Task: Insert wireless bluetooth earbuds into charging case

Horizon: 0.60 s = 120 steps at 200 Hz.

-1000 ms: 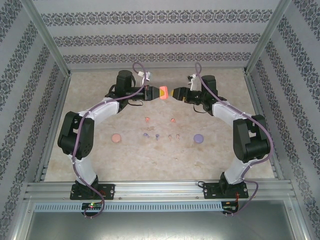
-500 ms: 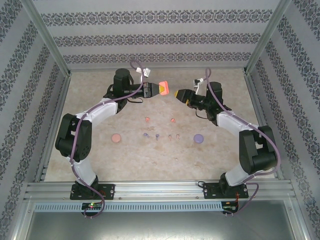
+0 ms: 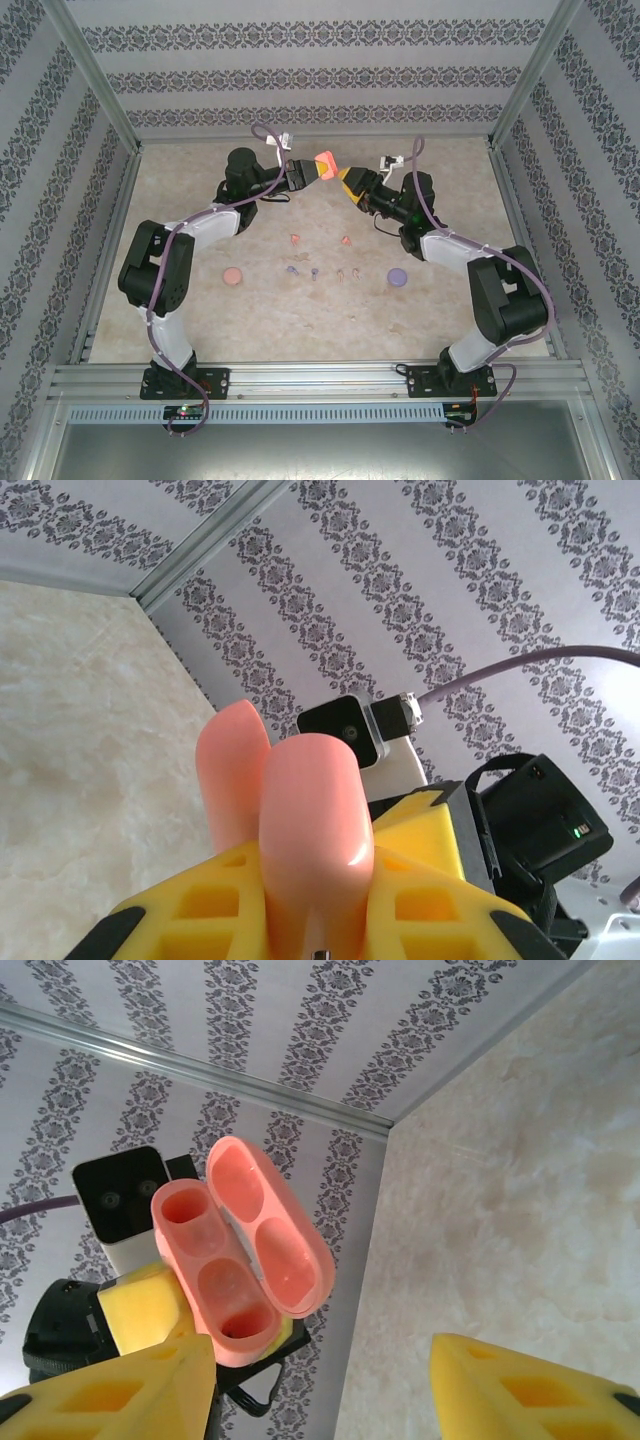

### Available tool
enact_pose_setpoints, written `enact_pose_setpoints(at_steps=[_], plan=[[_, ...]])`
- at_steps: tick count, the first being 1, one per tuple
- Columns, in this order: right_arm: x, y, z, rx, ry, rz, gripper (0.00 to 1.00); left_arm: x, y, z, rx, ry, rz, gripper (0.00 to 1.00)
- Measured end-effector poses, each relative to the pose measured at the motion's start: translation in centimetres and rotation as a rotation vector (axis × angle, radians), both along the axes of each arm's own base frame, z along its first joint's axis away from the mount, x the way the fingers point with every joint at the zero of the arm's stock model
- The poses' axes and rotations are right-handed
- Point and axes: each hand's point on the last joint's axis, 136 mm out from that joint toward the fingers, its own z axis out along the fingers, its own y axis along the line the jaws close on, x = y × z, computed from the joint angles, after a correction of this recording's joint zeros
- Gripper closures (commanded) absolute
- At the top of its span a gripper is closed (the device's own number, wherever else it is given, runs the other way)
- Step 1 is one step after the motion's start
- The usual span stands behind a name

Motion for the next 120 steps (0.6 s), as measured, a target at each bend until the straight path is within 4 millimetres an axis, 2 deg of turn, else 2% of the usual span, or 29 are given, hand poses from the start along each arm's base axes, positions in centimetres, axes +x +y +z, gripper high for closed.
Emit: enact_pose_setpoints(at_steps=[64, 120], plan=[[1.6, 0.3, -0.1, 0.036, 0.022, -0.025, 0.49, -0.1, -0.3, 0.7, -0.035, -0.016, -0.002, 1.0], [2.5, 0.7, 0.4, 0.079, 0.018, -0.021, 0.59, -0.4, -0.7, 0.8, -0.04, -0.027, -0.011, 1.0]])
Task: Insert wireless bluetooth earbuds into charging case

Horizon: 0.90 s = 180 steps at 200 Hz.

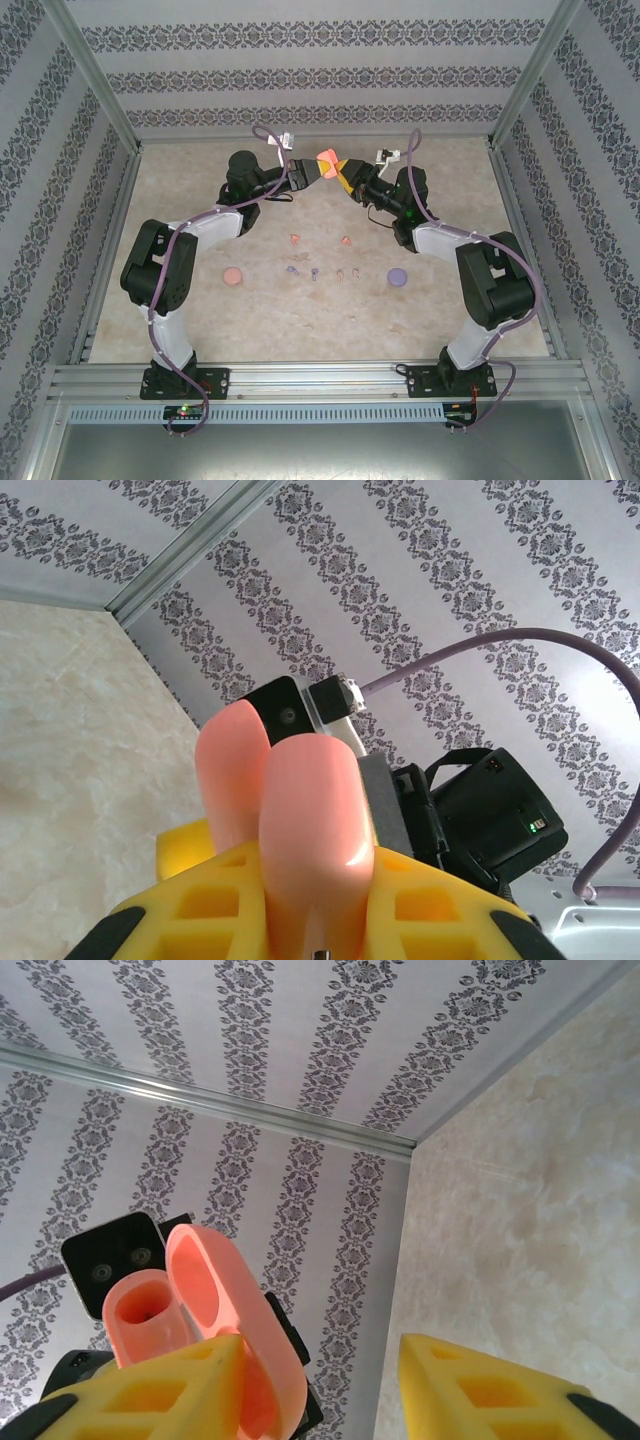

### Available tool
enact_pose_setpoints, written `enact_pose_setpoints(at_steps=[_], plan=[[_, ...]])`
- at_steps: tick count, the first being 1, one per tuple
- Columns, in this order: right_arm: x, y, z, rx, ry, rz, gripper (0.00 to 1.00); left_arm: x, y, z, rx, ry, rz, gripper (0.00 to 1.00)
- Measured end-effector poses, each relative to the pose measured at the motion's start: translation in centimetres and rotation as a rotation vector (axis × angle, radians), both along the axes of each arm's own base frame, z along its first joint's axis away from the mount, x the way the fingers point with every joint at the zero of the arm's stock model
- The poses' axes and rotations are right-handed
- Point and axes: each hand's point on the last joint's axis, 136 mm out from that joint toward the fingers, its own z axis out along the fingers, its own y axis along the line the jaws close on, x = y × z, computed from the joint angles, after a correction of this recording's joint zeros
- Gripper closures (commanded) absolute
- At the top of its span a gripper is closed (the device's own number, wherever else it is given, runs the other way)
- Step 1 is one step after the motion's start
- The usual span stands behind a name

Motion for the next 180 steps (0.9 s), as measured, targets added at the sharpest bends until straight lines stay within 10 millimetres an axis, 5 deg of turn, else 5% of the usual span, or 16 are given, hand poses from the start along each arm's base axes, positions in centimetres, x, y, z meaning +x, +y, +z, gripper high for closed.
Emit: enact_pose_setpoints(at_steps=[110, 147, 180], plan=[[0.0, 0.0, 0.4, 0.047, 0.01, 0.02, 1.0, 0.3, -0.3, -0.6, 0.003, 0.007, 0.015, 1.0], [0.2, -0.4, 0.4, 0.048, 0.012, 0.018, 1.0, 0.4, -0.5, -0.6, 0.006, 0.0, 0.028, 0.56], [0.9, -0.9, 1.4, 0.046, -0.008, 0.007, 1.0, 0.6, -0.7, -1.9, 0.047, 0.023, 0.043, 0.34]])
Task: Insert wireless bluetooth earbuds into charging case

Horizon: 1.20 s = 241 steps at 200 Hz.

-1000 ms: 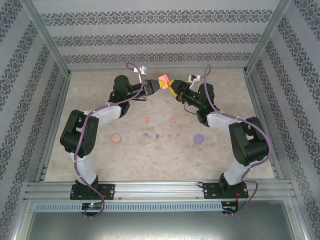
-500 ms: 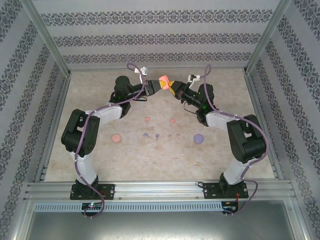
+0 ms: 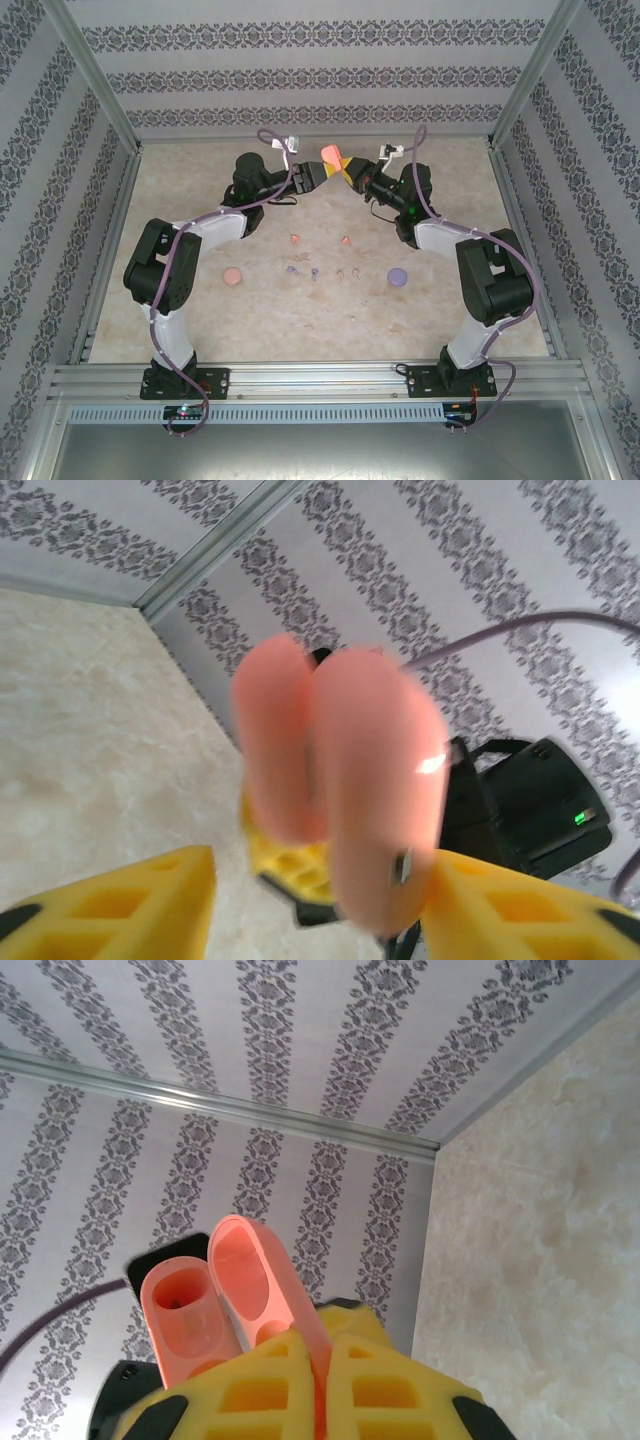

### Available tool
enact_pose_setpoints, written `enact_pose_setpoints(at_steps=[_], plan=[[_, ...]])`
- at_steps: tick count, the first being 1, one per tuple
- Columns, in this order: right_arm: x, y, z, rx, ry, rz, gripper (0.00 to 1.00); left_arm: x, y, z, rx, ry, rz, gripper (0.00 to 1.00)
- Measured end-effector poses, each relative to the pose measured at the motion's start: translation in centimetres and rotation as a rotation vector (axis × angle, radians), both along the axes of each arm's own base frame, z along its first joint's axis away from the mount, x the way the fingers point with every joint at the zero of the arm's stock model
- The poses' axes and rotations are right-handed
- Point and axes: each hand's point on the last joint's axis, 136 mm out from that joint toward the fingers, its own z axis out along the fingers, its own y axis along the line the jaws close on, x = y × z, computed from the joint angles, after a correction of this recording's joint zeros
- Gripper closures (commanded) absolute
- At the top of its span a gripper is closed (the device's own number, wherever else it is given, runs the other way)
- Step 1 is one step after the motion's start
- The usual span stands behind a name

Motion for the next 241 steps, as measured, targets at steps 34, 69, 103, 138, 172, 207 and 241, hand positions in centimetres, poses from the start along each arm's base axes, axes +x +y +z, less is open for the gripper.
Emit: enact_pose_setpoints(at_steps=[34, 69, 103, 138, 172, 207, 241], plan=[[1.3, -1.8, 0.3, -0.037, -0.01, -0.028, 1.0, -0.4, 0.4, -1.7, 0.104, 0.037, 0.006, 0.23], [2.4, -3.4, 0.7, -0.096, -0.04, -0.023, 1.0, -0.6, 1.0, -0.5, 0.237, -0.006, -0.015, 0.19], [3.1, -4.5, 0.7, -0.166, -0.074, 0.007, 1.0, -0.2, 1.7, 2.0, 0.362, -0.083, -0.049, 0.18], [3.3, -5.4, -0.6, -0.238, -0.103, 0.054, 1.0, 0.1, 1.7, 4.3, 0.46, -0.156, -0.121, 0.17], [2.9, -5.6, -2.4, -0.286, -0.121, 0.113, 1.0, 0.6, 1.3, 3.3, 0.513, -0.144, -0.212, 0.16], [2.1, -5.1, -2.8, -0.31, -0.161, 0.172, 1.0, 0.9, 1.0, 0.0, 0.541, -0.062, -0.302, 0.16], [1.5, -4.8, -2.9, -0.318, -0.188, 0.21, 1.0, 0.3, 0.9, -2.0, 0.542, -0.001, -0.357, 0.16]])
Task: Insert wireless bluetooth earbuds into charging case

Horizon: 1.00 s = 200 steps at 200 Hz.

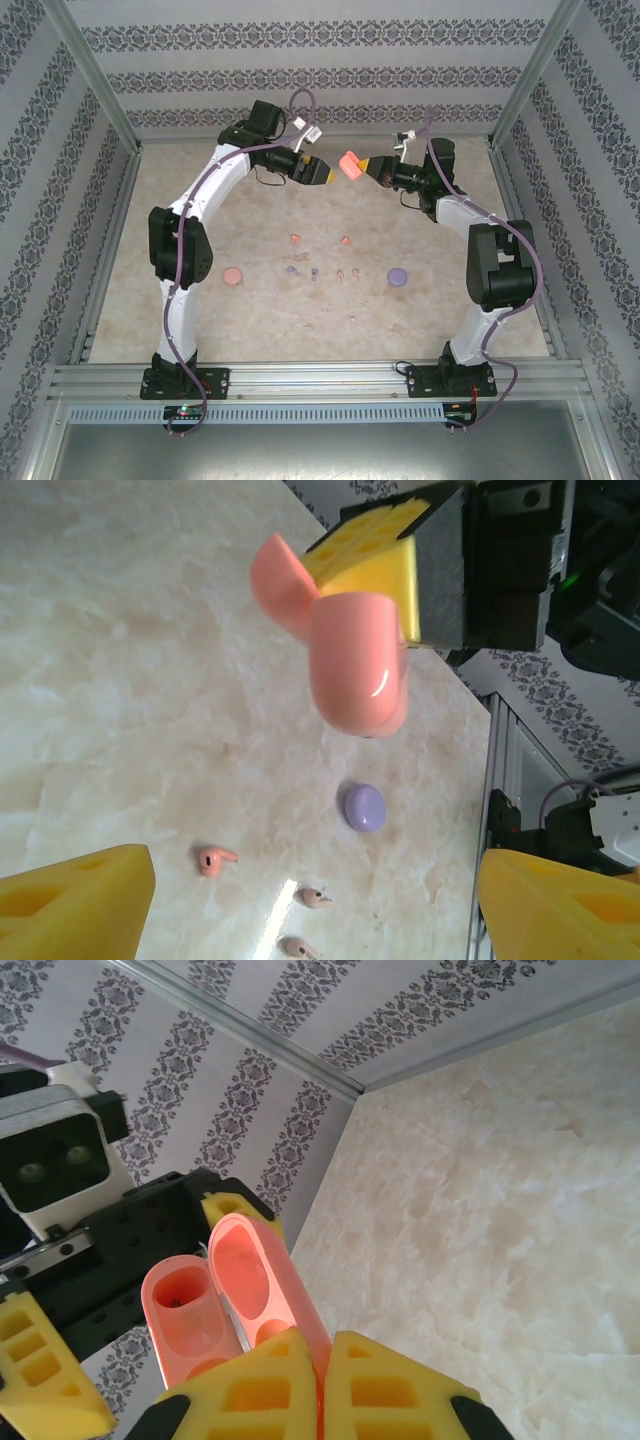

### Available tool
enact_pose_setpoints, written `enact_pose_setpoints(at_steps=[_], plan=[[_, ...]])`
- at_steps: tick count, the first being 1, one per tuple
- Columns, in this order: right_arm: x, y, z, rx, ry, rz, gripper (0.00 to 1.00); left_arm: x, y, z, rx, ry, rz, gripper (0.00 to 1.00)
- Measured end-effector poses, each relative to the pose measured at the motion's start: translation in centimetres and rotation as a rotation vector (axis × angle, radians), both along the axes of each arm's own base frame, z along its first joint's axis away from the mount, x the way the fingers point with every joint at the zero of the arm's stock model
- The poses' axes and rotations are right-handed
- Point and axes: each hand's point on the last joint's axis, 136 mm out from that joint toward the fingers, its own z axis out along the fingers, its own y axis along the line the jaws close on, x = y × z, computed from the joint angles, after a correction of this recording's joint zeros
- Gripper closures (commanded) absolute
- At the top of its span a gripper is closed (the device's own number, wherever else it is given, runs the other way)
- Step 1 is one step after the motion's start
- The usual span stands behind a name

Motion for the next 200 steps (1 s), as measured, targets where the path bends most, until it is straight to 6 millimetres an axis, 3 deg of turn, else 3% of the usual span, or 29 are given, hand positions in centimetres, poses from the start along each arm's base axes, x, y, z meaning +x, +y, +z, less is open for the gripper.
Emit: enact_pose_setpoints(at_steps=[68, 142, 200], plan=[[-0.6, 0.7, -0.4, -0.014, -0.011, 0.032, 1.0, -0.5, -0.5, 1.7, -0.054, -0.01, -0.051, 0.17], [-2.5, 4.5, -0.8, -0.024, -0.008, 0.119, 1.0, -0.5, -0.7, -0.4, -0.047, 0.046, -0.07, 0.22], [-2.7, 4.8, -1.0, -0.028, -0.001, 0.126, 1.0, -1.2, -0.7, -0.6, -0.051, 0.057, -0.096, 0.34]])
